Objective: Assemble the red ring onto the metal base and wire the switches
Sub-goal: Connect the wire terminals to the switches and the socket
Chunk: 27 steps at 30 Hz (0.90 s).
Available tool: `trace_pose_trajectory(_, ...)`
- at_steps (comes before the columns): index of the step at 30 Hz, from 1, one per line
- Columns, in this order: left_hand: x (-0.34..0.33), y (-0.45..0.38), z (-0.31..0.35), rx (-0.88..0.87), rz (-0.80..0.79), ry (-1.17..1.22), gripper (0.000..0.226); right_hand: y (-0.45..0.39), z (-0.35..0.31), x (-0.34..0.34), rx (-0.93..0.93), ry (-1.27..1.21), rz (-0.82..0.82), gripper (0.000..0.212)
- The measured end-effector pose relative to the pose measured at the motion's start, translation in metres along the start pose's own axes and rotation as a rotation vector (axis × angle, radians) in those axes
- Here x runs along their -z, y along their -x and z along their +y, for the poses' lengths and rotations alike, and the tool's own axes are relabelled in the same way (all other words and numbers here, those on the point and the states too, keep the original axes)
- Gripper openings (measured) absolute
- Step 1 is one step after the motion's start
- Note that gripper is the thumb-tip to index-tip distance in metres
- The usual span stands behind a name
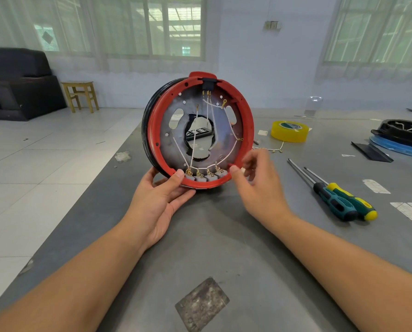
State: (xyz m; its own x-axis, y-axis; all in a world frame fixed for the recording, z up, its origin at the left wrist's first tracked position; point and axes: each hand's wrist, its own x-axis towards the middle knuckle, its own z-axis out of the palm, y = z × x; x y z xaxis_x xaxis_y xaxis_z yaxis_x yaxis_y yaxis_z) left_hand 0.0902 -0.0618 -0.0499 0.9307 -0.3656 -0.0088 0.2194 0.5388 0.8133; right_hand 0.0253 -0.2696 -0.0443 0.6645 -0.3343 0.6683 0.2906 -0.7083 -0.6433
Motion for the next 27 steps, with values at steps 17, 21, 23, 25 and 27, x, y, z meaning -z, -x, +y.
trace_pose_trajectory(17,-0.014,0.009,-0.003,0.013,-0.071,0.016,0.05,-0.013,0.001,-0.012,-0.643,-0.871,-0.153,0.028)
trace_pose_trajectory(21,-0.016,0.009,-0.006,0.076,-0.061,0.084,0.059,-0.01,0.0,-0.018,-0.606,-0.831,-0.111,0.029)
trace_pose_trajectory(23,-0.014,0.009,-0.007,0.141,-0.071,0.105,0.064,-0.01,-0.001,-0.019,-0.59,-0.821,-0.123,0.031)
trace_pose_trajectory(25,-0.015,0.009,-0.008,0.18,-0.101,0.138,0.064,-0.01,0.0,-0.019,-0.588,-0.824,-0.127,0.031)
trace_pose_trajectory(27,-0.016,0.01,-0.007,0.173,-0.115,0.16,0.066,-0.01,0.003,-0.02,-0.587,-0.813,-0.137,0.03)
